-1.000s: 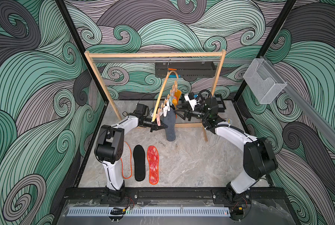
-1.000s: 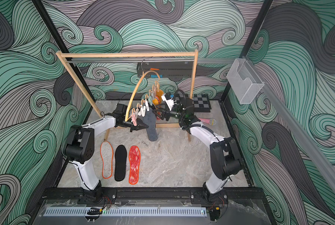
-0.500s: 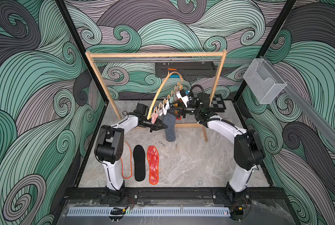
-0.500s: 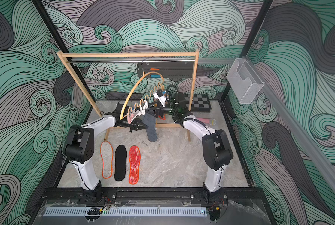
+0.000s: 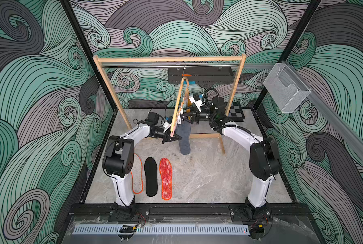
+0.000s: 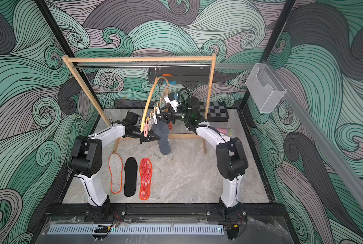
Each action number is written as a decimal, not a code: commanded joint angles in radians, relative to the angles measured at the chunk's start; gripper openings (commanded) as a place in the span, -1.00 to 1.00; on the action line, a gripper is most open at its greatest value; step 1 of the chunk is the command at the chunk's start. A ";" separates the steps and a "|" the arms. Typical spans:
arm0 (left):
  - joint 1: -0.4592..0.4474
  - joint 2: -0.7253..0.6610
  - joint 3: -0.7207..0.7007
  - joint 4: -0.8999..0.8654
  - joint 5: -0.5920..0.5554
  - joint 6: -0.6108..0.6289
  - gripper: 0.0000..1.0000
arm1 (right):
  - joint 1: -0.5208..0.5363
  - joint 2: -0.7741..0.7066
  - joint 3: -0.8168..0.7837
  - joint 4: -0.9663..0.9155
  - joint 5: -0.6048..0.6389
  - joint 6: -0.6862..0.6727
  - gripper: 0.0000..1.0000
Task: Take the shoe insoles off the hanger
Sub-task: Open the clamp at the hanger.
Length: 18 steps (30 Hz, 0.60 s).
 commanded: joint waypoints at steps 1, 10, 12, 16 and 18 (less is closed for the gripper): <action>0.008 0.006 0.044 -0.055 0.055 0.049 -1.00 | 0.006 0.025 0.036 -0.001 -0.046 0.018 0.05; 0.010 0.018 0.058 -0.095 0.058 0.078 -1.00 | 0.011 0.034 0.069 0.002 -0.081 0.027 -0.16; 0.011 0.025 0.067 -0.113 0.058 0.090 -1.00 | 0.010 0.036 0.077 0.002 -0.081 0.029 -0.23; 0.014 0.030 0.078 -0.144 0.066 0.115 -1.00 | 0.011 0.043 0.092 0.002 -0.089 0.038 -0.38; 0.014 0.031 0.079 -0.145 0.067 0.118 -1.00 | 0.011 0.046 0.098 0.003 -0.089 0.041 -0.42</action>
